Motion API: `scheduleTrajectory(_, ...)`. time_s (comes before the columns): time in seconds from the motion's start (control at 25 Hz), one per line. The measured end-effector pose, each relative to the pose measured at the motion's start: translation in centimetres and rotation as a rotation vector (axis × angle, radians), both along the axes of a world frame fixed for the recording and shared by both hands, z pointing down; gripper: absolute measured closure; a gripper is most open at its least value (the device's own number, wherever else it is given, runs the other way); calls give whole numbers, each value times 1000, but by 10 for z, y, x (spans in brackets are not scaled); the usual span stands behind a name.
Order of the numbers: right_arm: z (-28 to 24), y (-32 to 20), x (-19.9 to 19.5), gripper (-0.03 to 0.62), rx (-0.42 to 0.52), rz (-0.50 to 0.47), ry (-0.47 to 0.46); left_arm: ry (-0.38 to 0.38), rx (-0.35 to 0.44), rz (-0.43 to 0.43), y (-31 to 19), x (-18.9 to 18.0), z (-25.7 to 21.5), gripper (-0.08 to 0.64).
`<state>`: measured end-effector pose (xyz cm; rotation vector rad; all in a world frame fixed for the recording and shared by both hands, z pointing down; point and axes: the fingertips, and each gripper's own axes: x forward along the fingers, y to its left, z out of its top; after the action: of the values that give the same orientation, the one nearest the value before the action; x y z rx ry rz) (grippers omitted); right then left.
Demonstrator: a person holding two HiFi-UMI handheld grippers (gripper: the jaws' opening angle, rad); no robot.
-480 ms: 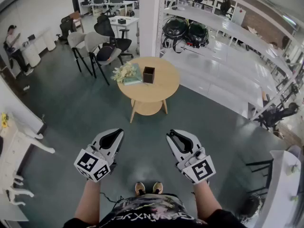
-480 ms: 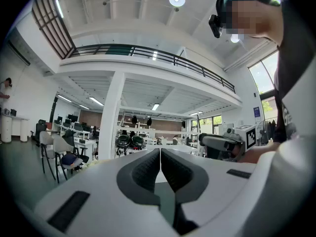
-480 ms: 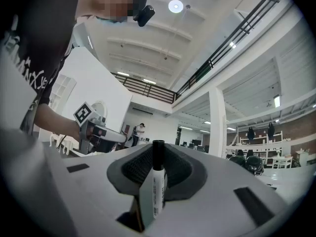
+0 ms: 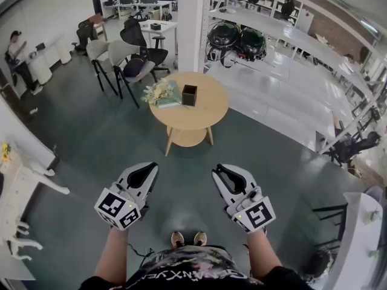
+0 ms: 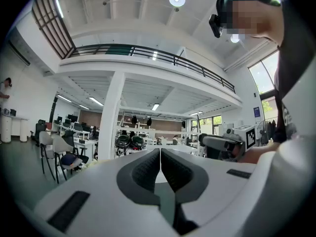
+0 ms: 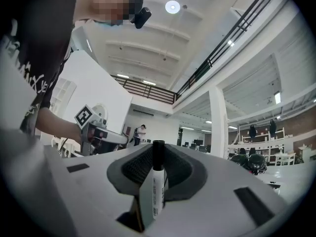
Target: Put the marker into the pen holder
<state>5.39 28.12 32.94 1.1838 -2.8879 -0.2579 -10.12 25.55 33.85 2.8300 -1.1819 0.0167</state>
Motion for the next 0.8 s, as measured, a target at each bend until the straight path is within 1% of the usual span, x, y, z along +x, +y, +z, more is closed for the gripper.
scheduleTrajectory(0.48,0,-5,19,526,13,-5,-13,-12,10,-2,-3,20,0,535)
scheduleTrajectory(0.8,2,-1,43,526,24,-27,-23,-11,-1,-19,7,48,4,535)
